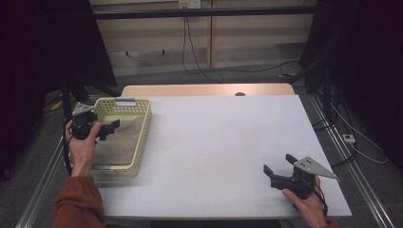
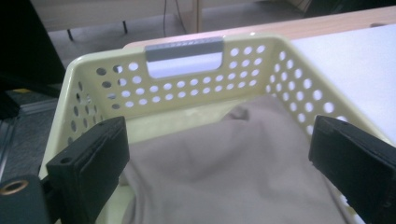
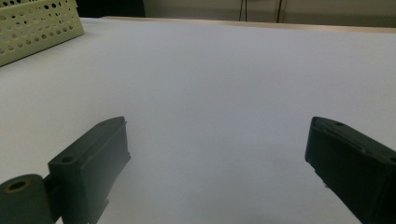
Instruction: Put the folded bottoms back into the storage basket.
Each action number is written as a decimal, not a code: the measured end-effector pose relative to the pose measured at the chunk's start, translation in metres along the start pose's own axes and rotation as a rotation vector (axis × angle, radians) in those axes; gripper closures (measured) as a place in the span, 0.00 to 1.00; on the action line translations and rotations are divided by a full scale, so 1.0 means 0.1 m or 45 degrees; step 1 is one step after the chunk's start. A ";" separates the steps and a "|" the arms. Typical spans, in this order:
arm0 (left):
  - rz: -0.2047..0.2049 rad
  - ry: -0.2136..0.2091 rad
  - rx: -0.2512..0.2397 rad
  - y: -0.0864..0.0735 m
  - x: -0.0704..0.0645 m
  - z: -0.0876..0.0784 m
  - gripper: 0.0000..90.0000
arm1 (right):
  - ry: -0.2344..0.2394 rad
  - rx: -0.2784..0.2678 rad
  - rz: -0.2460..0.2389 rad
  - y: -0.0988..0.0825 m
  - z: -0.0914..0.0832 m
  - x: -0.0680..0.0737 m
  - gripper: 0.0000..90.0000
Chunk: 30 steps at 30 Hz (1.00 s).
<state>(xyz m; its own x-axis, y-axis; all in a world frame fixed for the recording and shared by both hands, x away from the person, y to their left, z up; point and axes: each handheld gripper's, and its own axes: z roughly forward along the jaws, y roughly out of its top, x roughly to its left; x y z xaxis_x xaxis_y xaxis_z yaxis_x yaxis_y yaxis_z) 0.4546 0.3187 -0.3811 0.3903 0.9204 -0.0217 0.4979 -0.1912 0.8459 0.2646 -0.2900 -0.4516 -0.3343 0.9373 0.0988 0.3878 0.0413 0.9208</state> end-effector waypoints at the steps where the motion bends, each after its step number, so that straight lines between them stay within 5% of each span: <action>1: 0.005 0.001 -0.006 0.00 -0.01 -0.02 0.06 | 0.000 0.000 0.000 0.00 0.00 0.00 0.06; 10: 0.000 0.000 -0.066 -0.02 -0.07 -0.17 0.08 | -0.005 -0.004 0.001 0.00 -0.01 -0.01 0.06; 30: 0.042 0.008 -0.082 -0.13 -0.14 -0.43 0.07 | -0.006 -0.010 0.004 0.01 -0.01 0.00 0.06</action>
<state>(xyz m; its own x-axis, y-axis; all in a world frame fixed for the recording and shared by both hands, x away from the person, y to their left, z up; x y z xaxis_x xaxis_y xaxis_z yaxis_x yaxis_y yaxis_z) 0.4097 0.3224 -0.3689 0.4008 0.9161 0.0097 0.4338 -0.1991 0.8788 0.2638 -0.2907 -0.4504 -0.3290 0.9390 0.1000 0.3818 0.0354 0.9236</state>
